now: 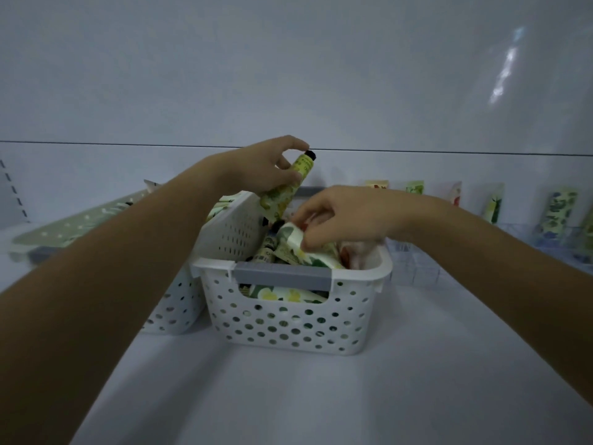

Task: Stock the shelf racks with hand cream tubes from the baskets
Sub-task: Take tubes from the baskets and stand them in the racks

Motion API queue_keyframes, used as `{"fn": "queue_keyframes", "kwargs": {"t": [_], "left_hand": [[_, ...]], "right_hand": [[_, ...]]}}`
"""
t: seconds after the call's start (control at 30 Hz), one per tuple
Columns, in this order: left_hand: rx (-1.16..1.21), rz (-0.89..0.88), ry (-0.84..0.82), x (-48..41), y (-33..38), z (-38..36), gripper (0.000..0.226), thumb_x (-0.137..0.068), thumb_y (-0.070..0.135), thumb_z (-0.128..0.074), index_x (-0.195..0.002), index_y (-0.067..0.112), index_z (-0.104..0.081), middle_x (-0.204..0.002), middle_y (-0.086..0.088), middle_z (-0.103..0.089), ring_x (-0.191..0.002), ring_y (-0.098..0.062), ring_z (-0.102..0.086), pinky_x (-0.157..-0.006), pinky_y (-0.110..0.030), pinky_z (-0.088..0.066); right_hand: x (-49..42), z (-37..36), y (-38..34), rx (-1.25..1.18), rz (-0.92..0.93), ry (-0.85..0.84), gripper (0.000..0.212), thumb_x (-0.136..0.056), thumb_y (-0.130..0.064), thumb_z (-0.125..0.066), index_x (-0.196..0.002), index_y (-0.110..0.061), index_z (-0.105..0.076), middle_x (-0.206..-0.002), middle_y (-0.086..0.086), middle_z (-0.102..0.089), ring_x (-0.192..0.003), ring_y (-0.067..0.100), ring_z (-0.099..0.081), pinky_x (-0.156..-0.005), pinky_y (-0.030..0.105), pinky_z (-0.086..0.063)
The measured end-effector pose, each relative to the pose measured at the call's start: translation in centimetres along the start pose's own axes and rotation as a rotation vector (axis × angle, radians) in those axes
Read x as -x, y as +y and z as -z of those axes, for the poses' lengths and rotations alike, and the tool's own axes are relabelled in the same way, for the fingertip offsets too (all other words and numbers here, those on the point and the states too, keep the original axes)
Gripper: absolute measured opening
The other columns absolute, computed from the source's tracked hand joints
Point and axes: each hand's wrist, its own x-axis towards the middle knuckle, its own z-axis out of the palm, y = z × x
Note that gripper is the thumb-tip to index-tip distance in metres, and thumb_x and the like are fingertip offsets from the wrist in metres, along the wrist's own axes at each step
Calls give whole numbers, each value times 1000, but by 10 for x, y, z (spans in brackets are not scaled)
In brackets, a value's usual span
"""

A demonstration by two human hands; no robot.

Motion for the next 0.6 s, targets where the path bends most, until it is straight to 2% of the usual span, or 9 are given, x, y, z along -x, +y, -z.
{"fn": "queue_keyframes", "kwargs": {"t": [0.07, 0.13, 0.23, 0.3, 0.37, 0.47, 0.6], "left_hand": [[-1, 5, -9, 1, -2, 1, 54, -93, 22, -52, -141, 31, -29, -116, -8, -51, -83, -19, -57, -62, -24, -50], [5, 12, -7, 0, -3, 1, 55, -93, 21, -53, -141, 29, -30, -118, -9, -50, -86, -21, -57, -67, -29, -52], [52, 17, 5, 0, -2, 1, 51, -92, 17, -54, -138, 25, -36, -115, -6, -48, -80, -15, -57, -66, -28, -54], [77, 27, 2, 0, 0, 1, 51, -91, 15, -56, -138, 21, -37, -115, -4, -47, -82, -16, -58, -65, -27, -55], [85, 38, 6, 1, 2, 1, 56, -90, 14, -57, -140, 21, -33, -117, -4, -46, -81, -15, -57, -63, -25, -55], [95, 29, 21, 3, 9, 6, 68, -88, 15, -60, -144, 31, -23, -117, -6, -47, -82, -15, -58, -63, -24, -53], [161, 29, 2, 3, 34, 11, 56, -88, 9, -59, -136, 29, -37, -113, -8, -50, -84, -19, -61, -61, -25, -58]], "right_hand": [[0, 4, 3, -148, -8, 27, 27, -82, -20, -62, -108, -28, -58, -91, -8, -65, -85, 6, -63, -77, 20, -50], [0, 8, 6, -295, 5, 47, 21, -83, -11, -58, -102, -19, -59, -97, 3, -67, -90, 16, -65, -83, 28, -50], [-1, 12, 10, -578, 6, 114, 16, -85, -5, -50, -99, -5, -58, -88, 8, -62, -84, 21, -60, -77, 29, -50], [0, 17, 13, -812, -29, 190, 12, -87, -7, -46, -95, -4, -54, -86, 10, -61, -80, 22, -62, -74, 31, -50], [4, 25, 16, -994, -73, 288, 9, -88, -10, -44, -93, -7, -51, -84, 12, -61, -64, 18, -66, -65, 29, -54], [15, 40, 23, -1088, -118, 422, 9, -90, -11, -43, -95, -6, -48, -85, 14, -58, -48, 14, -64, -50, 24, -54], [41, 59, 41, -1028, -175, 489, 17, -90, -12, -45, -104, -4, -49, -87, 15, -59, -48, 15, -64, -49, 24, -54]]}}
